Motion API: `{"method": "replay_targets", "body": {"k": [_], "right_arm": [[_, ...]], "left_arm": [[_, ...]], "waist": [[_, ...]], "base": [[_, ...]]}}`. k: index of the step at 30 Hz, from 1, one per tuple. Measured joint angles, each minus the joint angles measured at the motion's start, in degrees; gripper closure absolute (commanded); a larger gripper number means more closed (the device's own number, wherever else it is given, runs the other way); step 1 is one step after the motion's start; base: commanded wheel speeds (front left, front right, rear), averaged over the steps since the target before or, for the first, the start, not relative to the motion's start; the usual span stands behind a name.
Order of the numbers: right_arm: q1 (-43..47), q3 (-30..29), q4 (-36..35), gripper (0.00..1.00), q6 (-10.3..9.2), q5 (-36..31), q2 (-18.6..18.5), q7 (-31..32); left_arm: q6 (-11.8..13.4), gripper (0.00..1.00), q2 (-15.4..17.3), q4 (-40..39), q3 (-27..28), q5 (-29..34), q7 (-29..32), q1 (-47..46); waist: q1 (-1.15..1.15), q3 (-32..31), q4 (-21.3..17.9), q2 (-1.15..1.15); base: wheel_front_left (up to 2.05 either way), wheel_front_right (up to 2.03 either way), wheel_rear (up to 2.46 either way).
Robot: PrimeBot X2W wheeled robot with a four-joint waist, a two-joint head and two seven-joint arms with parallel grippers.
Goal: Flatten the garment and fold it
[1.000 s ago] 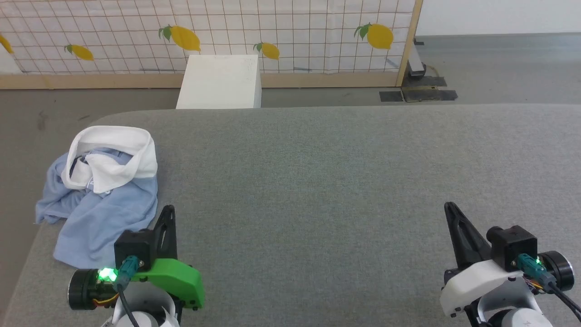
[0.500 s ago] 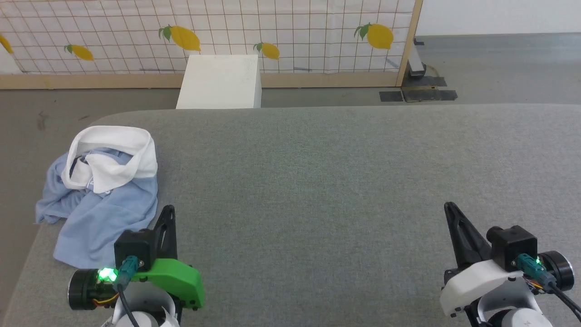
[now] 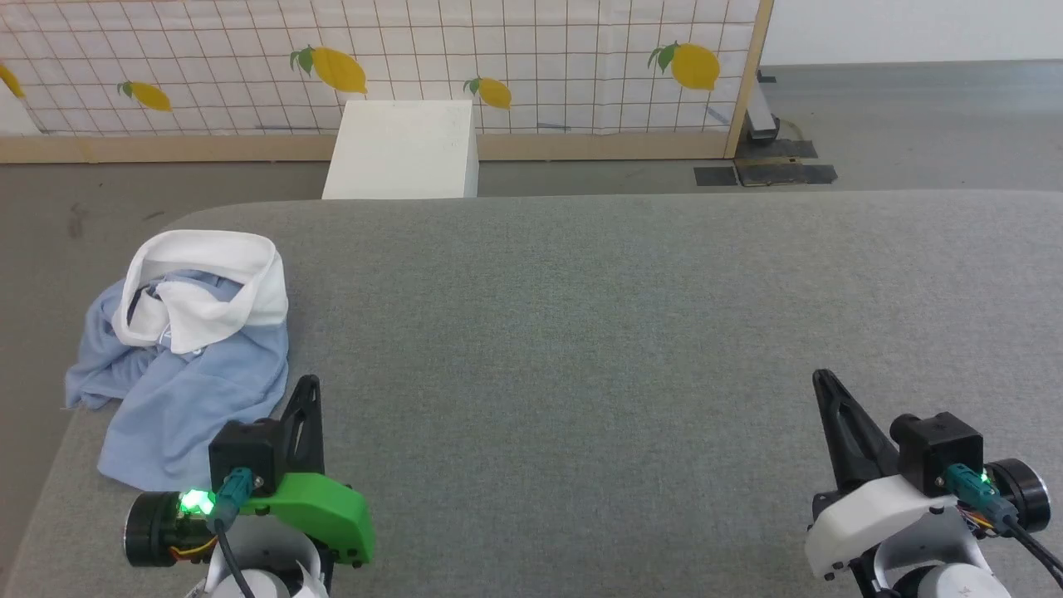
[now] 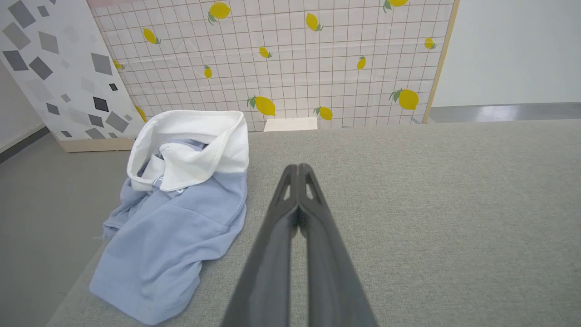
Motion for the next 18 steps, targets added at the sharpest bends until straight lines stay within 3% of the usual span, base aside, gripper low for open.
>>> {"method": "replay_targets", "body": {"k": [11,12,18], "right_arm": [[0.0,0.0,0.0,1.0,0.0,0.0,0.0,0.0],[0.0,0.0,0.0,0.0,0.0,0.0,0.0,0.0],[0.0,0.0,0.1,0.0,0.0,0.0,0.0,0.0]], "left_arm": [[0.0,1.0,0.0,0.0,0.0,0.0,0.0,0.0],[0.0,0.0,0.0,0.0,0.0,0.0,0.0,0.0],[0.0,0.0,0.0,0.1,-0.3,-0.2,0.0,0.0]], "waist": [[0.0,0.0,0.0,0.0],[0.0,0.0,0.0,0.0],[0.0,0.0,0.0,0.0]], "base": [[0.0,0.0,0.0],[0.0,0.0,0.0],[0.0,0.0,0.0]]}}
